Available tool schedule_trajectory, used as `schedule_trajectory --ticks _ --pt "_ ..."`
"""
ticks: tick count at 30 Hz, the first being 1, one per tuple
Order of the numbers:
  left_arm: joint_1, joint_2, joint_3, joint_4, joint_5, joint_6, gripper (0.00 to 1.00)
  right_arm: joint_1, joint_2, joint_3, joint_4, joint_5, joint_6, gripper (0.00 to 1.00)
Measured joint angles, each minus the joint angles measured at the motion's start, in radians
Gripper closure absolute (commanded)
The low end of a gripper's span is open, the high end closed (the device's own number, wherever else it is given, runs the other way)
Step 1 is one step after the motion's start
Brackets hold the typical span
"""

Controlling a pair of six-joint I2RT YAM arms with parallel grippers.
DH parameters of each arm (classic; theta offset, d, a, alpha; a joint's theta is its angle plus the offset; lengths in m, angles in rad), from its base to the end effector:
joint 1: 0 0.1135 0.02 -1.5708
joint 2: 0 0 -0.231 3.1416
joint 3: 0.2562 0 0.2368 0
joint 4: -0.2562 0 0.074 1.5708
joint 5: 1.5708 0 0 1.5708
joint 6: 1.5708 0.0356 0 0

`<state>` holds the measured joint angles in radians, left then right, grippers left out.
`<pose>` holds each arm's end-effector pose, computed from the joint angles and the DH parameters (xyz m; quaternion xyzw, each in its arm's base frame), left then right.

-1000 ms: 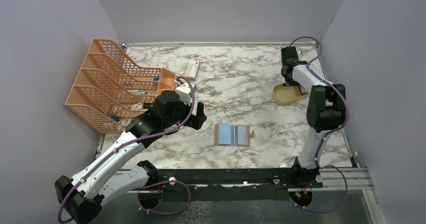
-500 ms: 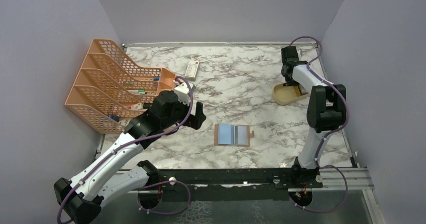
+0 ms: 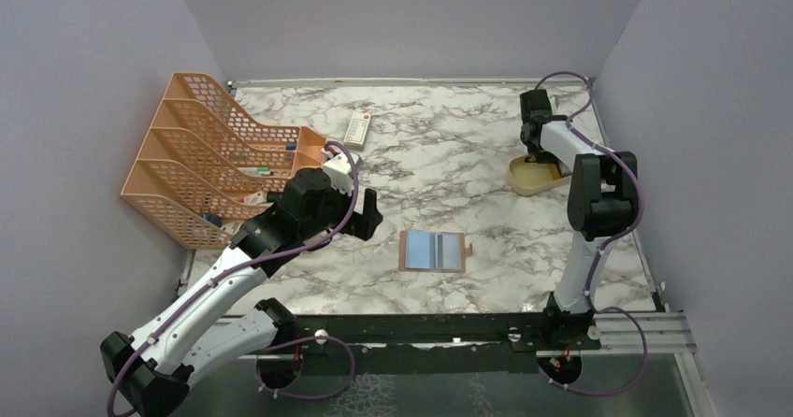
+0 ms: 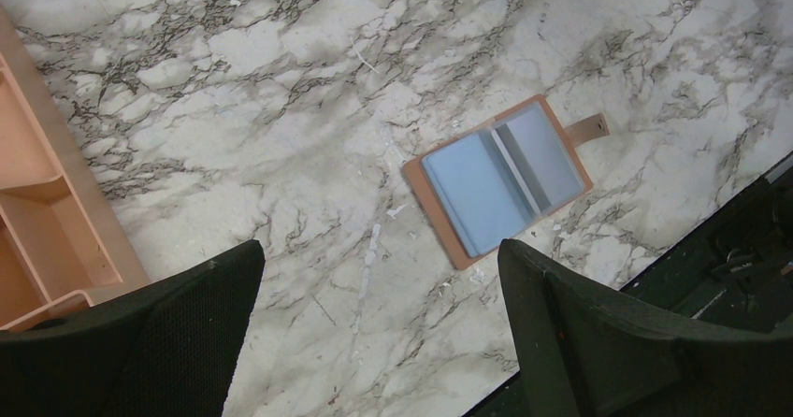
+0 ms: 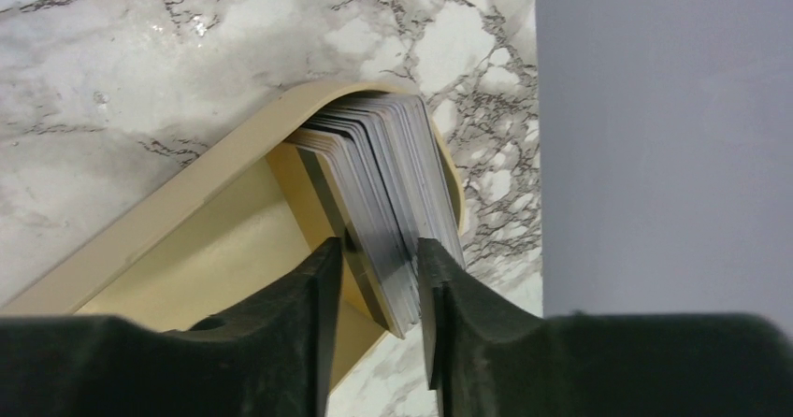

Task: Put the credit cards into the card holder
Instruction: Pick up the credit card from the storage box.

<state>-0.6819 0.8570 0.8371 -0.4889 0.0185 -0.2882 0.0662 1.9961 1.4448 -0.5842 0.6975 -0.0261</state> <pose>0.1507 -0.1232 0.2902 0.1732 0.8447 -0.2432 0.4442 0.3853 0.0026 0.1632 0.0314 0.9201 -0.3295 0.2096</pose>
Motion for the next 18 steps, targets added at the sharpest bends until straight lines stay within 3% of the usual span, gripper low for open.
schedule_trajectory --ticks 18 --pt "0.000 -0.001 0.000 0.000 0.016 0.000 0.01 0.004 0.005 0.031 0.008 0.023 -0.005 0.86"
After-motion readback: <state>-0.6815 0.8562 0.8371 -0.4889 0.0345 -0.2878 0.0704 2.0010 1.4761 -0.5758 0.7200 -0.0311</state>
